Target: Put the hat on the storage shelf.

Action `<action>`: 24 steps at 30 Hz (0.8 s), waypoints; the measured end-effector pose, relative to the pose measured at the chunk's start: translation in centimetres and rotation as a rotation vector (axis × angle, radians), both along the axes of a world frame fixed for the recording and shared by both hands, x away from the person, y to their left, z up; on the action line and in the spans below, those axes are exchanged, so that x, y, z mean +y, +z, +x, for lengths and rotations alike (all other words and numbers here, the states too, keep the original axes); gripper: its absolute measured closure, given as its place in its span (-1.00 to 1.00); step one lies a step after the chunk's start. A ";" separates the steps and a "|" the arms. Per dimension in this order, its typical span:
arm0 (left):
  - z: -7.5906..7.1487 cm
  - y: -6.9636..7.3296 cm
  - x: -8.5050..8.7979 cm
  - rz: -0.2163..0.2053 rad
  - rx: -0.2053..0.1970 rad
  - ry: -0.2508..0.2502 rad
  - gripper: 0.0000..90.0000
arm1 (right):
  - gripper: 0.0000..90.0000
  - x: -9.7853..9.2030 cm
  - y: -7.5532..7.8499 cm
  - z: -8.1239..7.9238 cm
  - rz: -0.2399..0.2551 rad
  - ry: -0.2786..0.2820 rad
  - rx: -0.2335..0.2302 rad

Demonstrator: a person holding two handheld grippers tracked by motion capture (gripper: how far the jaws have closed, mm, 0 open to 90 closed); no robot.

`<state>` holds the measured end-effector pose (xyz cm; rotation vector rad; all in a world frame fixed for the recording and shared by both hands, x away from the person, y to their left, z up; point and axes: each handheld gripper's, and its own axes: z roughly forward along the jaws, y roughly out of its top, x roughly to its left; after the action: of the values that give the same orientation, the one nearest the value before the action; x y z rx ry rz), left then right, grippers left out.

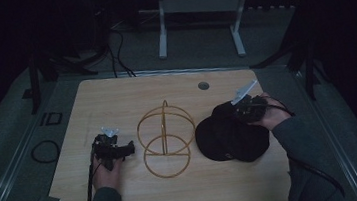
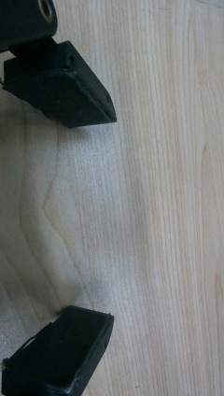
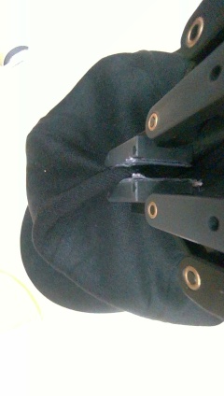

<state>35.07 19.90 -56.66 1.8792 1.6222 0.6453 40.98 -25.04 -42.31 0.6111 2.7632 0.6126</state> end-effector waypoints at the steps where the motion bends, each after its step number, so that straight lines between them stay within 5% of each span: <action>1: 0.0 0.0 0.0 -0.001 0.000 0.000 -0.89 | 0.88 -0.1 0.1 0.0 0.004 0.005 0.000; 24: 0.0 0.0 0.0 0.000 0.001 0.000 -0.89 | 0.88 0.1 3.5 -0.9 0.008 0.053 -0.001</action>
<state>35.06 19.90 -56.66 1.8797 1.6228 0.6441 40.10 -24.98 -38.86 0.5400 2.7855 0.6350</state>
